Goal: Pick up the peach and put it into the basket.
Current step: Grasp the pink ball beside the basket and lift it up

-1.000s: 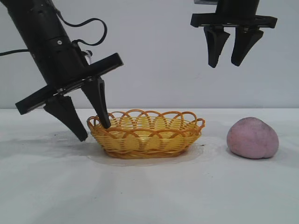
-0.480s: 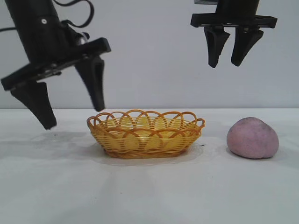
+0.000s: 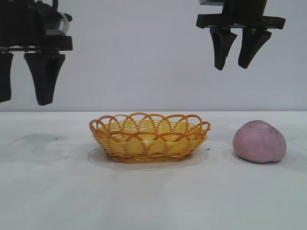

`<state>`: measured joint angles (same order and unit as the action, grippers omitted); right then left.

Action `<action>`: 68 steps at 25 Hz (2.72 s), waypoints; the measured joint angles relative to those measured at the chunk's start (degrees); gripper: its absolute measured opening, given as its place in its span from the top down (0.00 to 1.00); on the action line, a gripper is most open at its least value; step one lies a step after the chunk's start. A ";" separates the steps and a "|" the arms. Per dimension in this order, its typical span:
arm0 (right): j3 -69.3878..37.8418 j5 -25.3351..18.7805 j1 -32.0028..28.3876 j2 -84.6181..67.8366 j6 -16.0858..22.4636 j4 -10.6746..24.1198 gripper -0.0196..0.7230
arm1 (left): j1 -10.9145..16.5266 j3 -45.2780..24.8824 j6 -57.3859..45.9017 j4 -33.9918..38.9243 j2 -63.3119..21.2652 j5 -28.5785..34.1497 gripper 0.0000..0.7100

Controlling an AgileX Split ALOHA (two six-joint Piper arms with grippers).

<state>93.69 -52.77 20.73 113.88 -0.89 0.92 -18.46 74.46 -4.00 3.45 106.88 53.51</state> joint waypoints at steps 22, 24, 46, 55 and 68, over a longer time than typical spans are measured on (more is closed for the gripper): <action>0.00 -0.34 0.00 0.00 0.00 0.00 0.44 | 15.10 0.00 1.99 2.08 -1.98 7.80 0.24; 0.00 -0.34 0.00 0.00 0.00 0.00 0.44 | 15.10 -0.25 2.32 2.08 -4.02 9.16 0.24; 0.00 -1.11 0.00 0.00 0.13 0.10 0.44 | 15.10 -34.22 2.80 -4.65 -59.10 7.52 0.24; 0.00 -1.20 0.00 0.00 0.13 1.18 0.44 | 15.10 -41.53 3.69 -6.48 -85.05 12.10 0.24; 0.00 -3.32 0.00 0.00 0.13 1.18 0.44 | 15.10 -46.40 3.96 -4.91 -107.72 11.47 0.24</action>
<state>93.69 -56.08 20.73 113.88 -0.76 2.10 -3.37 28.06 -0.04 -1.46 -0.84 64.98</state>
